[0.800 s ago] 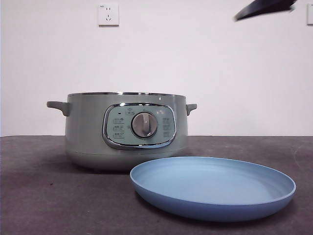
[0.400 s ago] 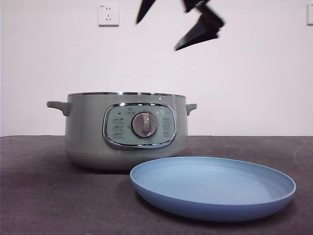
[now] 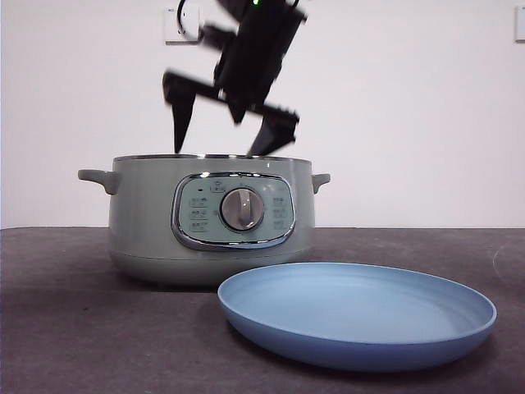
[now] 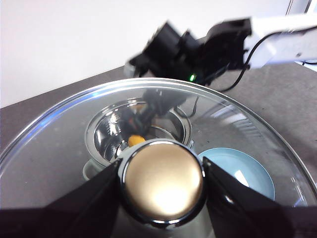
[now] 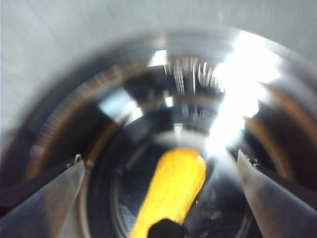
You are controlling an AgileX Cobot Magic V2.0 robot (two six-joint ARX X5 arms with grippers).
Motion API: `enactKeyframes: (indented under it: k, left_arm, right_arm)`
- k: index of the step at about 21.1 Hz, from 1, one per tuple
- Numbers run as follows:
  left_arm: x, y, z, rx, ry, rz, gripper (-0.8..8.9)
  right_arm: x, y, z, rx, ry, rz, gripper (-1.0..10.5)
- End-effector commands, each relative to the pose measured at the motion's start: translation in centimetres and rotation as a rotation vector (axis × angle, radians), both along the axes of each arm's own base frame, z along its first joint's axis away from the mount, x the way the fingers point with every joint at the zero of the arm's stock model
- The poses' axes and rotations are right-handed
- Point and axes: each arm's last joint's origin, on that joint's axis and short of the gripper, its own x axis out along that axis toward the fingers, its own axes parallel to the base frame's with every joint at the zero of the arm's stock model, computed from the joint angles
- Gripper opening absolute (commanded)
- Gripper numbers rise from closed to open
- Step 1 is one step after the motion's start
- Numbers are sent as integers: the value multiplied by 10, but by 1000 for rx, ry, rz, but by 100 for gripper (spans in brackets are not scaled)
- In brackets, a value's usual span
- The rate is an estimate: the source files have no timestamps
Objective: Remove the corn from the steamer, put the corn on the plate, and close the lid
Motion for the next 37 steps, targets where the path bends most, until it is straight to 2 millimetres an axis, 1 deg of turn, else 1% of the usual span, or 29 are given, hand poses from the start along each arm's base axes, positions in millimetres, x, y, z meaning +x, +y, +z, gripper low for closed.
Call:
enactKeyframes:
  k: [1, 4, 6, 9, 13, 14, 15, 17, 18, 19, 20, 21, 23, 24, 25, 26, 28, 29, 31, 32, 33, 34, 35, 37]
  left_arm:
    - [-5, 2, 9, -35, -67, 0, -8]
    - [-5, 2, 9, -35, -67, 0, -8]
    - [-5, 2, 9, -35, -67, 0, -8]
    - [-5, 2, 9, -35, -67, 0, -8]
    - [-5, 2, 9, -33, -62, 0, -8]
    - [-5, 2, 8, -32, -60, 0, -8]
    - [-5, 2, 8, -32, -60, 0, -8]
    - [-5, 2, 8, -29, -54, 0, -8]
    - [-5, 2, 7, -27, -49, 0, -8]
    - [-5, 2, 7, -27, -48, 0, -8]
    - [-5, 2, 7, -27, -48, 0, -9]
    - [-5, 2, 7, -27, -49, 0, -8]
    - [-5, 2, 7, -27, -48, 0, -8]
    - [-5, 2, 7, -27, -49, 0, -8]
    - [-5, 2, 7, -27, -50, 0, -9]
    - [-5, 2, 8, -29, -53, 0, -9]
    - [-5, 2, 8, -30, -56, -1, -8]
    - [-5, 2, 8, -30, -56, -2, -8]
    - [-5, 2, 8, -29, -58, -2, -8]
    - [-5, 2, 8, -30, -59, -4, -8]
    - [-5, 2, 8, -30, -59, -5, -9]
    - [-5, 2, 8, -30, -58, -7, -8]
    - [-5, 2, 8, -29, -56, -7, -8]
    - [-5, 2, 8, -28, -55, -8, -8]
  right_arm:
    - [5, 5, -21, -38, 27, -2, 562]
    - [7, 9, -38, -73, 53, -8, 558]
    - [8, 11, -46, -86, 68, -5, 557]
    - [7, 14, -53, -97, 81, 1, 526]
    - [6, 14, -61, -122, 111, 2, 526]
    - [6, 14, -65, -136, 127, 3, 484]
    - [6, 14, -69, -145, 138, 3, 413]
    - [6, 14, -71, -146, 143, 4, 309]
    - [6, 15, -71, -145, 142, 7, 214]
    - [6, 15, -71, -145, 142, 8, 94]
    - [6, 15, -71, -145, 142, 12, 11]
    - [6, 15, -70, -139, 143, 16, -12]
    - [5, 16, -65, -113, 136, 28, -12]
    - [4, 15, -55, -100, 114, 28, -12]
    - [2, 13, -41, -80, 88, 29, -12]
    - [-2, 9, -22, -58, 57, 33, -12]
    - [-18, -4, 27, -13, -25, 49, -12]
    - [-29, -13, 54, 3, -69, 58, -13]
    - [-56, -39, 106, 33, -144, 60, -12]
    - [-71, -54, 129, 29, -191, 37, -13]
    - [-84, -68, 147, 27, -219, 32, -13]
    - [-95, -81, 159, 25, -230, 30, -13]
    - [-105, -92, 168, 18, -234, 29, -13]
    - [-120, -108, 179, -8, -233, 37, -13]
